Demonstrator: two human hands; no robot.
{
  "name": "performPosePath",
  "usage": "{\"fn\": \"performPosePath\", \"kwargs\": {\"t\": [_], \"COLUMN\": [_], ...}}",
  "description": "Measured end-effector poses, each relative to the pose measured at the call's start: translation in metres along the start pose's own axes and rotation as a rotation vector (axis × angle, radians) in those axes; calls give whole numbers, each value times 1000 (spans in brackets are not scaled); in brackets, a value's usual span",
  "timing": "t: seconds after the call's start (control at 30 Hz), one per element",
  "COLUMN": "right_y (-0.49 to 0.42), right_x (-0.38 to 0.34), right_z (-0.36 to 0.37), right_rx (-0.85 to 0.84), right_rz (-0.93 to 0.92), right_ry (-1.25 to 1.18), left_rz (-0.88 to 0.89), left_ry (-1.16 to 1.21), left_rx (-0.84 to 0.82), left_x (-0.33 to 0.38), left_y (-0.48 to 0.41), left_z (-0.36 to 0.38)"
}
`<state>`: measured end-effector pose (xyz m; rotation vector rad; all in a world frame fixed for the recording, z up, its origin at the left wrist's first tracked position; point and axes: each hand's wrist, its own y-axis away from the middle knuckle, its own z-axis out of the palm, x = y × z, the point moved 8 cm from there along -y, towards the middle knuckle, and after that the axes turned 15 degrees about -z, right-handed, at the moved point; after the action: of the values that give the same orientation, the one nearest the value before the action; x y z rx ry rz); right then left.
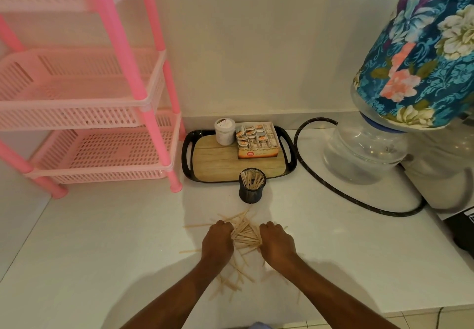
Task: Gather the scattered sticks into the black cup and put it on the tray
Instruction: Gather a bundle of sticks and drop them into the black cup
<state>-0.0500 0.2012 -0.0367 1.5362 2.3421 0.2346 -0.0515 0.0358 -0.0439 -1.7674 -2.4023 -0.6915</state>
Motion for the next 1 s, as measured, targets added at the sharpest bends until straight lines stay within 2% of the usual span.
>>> {"fn": "performPosePath", "kwargs": {"t": [0.47, 0.67, 0.83, 1.0], "right_y": [-5, -5, -2, -1], "right_x": [0, 7, 18, 32], "right_z": [-11, -29, -50, -73], "right_rx": [-31, 0, 69, 214], "right_rz": [-20, -10, 37, 99], "right_ry": [148, 159, 99, 3], "left_rz": [-22, -23, -94, -176], "left_ry": [87, 198, 367, 567], "left_rx": [-29, -28, -19, 26], "left_x": [-2, 5, 2, -6], "left_y": [-5, -5, -11, -18], "left_z": [-6, -22, -40, -57]}}
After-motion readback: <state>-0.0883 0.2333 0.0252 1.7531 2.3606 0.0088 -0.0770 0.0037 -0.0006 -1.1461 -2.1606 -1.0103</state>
